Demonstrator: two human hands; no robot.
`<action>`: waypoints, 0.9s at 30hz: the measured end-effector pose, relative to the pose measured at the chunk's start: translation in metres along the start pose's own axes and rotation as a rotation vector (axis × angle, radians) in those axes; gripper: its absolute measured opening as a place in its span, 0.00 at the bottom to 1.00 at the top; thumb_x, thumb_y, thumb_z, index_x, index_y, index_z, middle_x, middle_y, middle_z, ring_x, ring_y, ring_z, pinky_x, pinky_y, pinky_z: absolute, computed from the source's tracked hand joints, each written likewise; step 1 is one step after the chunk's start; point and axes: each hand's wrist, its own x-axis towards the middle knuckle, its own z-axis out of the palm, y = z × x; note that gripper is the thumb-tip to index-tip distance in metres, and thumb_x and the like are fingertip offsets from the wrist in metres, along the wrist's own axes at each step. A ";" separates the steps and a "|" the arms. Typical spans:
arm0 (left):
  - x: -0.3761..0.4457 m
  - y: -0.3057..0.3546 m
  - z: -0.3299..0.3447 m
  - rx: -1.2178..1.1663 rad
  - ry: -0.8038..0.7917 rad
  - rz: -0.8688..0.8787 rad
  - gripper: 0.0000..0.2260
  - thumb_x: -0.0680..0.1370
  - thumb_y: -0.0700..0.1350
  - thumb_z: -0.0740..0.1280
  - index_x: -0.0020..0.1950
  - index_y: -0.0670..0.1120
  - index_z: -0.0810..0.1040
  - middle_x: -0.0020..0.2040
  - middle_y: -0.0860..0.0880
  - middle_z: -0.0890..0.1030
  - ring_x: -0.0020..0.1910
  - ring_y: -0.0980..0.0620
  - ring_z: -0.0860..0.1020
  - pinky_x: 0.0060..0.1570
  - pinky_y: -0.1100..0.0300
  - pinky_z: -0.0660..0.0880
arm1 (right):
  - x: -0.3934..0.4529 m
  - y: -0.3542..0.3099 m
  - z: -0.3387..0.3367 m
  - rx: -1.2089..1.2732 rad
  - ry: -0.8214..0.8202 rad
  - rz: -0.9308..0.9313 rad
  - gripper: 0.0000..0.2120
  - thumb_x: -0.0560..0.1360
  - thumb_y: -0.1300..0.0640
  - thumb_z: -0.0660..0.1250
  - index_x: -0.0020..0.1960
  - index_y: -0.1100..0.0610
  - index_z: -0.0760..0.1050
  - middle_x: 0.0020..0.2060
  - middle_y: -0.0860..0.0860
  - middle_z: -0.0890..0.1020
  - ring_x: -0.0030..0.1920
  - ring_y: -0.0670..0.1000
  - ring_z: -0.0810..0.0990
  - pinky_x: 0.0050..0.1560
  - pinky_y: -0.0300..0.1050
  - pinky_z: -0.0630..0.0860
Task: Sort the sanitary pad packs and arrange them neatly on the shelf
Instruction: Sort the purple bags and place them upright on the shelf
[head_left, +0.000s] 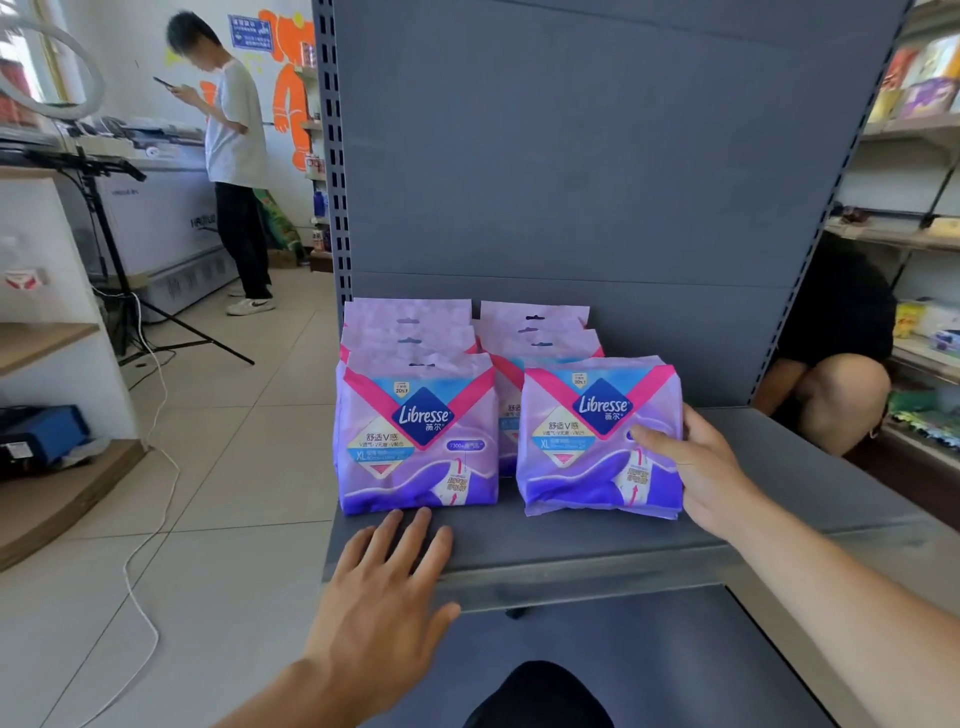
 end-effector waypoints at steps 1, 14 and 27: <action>0.000 0.000 0.001 0.002 0.003 0.001 0.29 0.70 0.64 0.60 0.62 0.48 0.80 0.63 0.45 0.80 0.59 0.41 0.80 0.53 0.46 0.79 | 0.005 0.001 0.004 0.001 -0.007 -0.010 0.21 0.70 0.58 0.74 0.61 0.55 0.75 0.52 0.54 0.85 0.51 0.56 0.85 0.52 0.58 0.81; 0.001 -0.001 0.004 0.031 -0.007 -0.001 0.29 0.70 0.65 0.59 0.65 0.50 0.78 0.65 0.47 0.79 0.61 0.42 0.78 0.55 0.47 0.77 | 0.029 0.034 0.030 -0.581 0.262 -0.313 0.37 0.71 0.50 0.75 0.75 0.51 0.61 0.69 0.54 0.68 0.68 0.52 0.70 0.62 0.51 0.74; 0.002 -0.002 0.007 0.034 -0.020 -0.014 0.30 0.71 0.65 0.58 0.64 0.49 0.79 0.65 0.46 0.79 0.61 0.41 0.79 0.54 0.46 0.77 | 0.010 0.044 0.080 -1.551 0.081 -0.735 0.36 0.74 0.34 0.58 0.78 0.37 0.48 0.80 0.54 0.50 0.77 0.67 0.47 0.66 0.75 0.58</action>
